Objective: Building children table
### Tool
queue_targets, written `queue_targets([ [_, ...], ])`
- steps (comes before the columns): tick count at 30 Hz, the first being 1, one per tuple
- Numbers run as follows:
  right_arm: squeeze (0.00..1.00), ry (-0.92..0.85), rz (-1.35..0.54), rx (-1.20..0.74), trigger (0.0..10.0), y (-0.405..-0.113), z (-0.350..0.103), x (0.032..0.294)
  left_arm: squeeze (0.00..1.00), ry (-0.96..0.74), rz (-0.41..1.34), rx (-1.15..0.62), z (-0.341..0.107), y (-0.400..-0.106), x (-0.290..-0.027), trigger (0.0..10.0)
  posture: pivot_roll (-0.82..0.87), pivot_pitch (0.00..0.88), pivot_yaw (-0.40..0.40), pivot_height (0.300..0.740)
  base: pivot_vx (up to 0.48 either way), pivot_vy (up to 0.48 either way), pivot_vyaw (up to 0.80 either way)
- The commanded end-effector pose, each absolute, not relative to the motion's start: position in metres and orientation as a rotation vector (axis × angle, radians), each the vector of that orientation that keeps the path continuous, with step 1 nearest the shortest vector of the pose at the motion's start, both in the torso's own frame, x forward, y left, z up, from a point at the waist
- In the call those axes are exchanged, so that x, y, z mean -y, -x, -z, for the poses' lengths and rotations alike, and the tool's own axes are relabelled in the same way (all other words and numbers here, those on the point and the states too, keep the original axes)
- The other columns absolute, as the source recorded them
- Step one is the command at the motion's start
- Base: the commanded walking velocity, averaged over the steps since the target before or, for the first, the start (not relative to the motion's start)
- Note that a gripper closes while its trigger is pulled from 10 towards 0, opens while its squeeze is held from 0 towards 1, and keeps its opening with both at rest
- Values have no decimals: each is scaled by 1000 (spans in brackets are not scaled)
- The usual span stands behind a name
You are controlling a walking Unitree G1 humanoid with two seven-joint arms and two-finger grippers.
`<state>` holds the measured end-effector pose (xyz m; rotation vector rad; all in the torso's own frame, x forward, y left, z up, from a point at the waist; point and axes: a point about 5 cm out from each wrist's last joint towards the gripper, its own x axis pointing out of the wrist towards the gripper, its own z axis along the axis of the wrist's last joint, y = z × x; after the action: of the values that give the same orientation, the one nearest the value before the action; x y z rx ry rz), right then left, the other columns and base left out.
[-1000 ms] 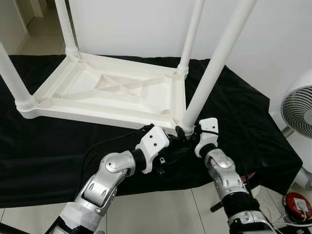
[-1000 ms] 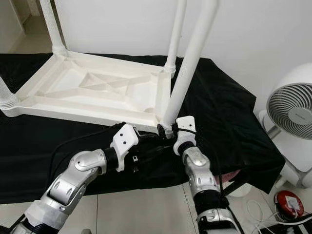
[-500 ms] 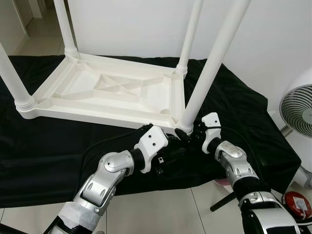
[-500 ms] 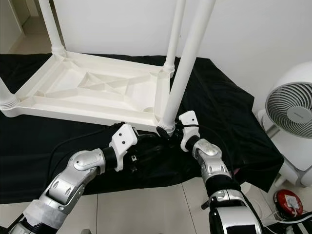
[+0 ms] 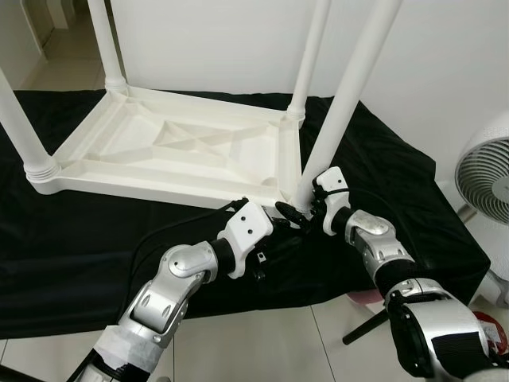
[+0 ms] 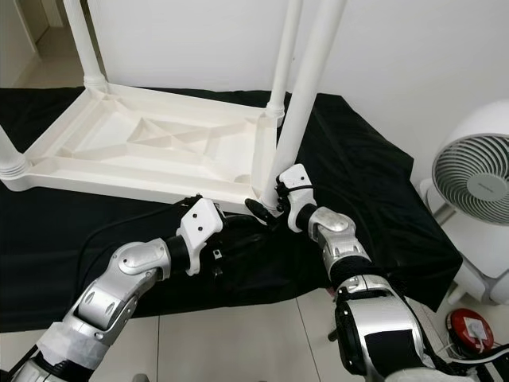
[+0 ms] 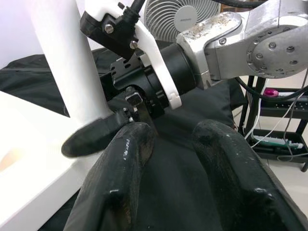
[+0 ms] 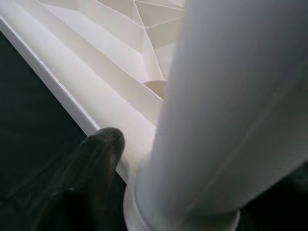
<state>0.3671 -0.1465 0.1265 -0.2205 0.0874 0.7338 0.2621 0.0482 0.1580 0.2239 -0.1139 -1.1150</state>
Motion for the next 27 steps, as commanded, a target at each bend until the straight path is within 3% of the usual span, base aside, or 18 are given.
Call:
queue_targets([
  [1,0,250,-770,-132,0,-365,-119,143,0,-226,1110,116,-159,-263,-47,10000,-17,0,-69,740,0,0,0],
  [15,0,229,-788,-156,0,-356,-104,150,0,-223,1119,116,-158,-261,-46,10000,-21,0,-70,740,0,0,0],
  [16,0,216,-774,-147,10000,-355,-102,150,0,-223,1122,116,-157,-261,-46,10000,-23,0,-72,740,0,0,0],
  [27,0,133,-510,-69,10000,-358,-106,140,0,-219,1141,110,-154,-259,-44,10000,-40,0,-72,740,0,0,0],
])
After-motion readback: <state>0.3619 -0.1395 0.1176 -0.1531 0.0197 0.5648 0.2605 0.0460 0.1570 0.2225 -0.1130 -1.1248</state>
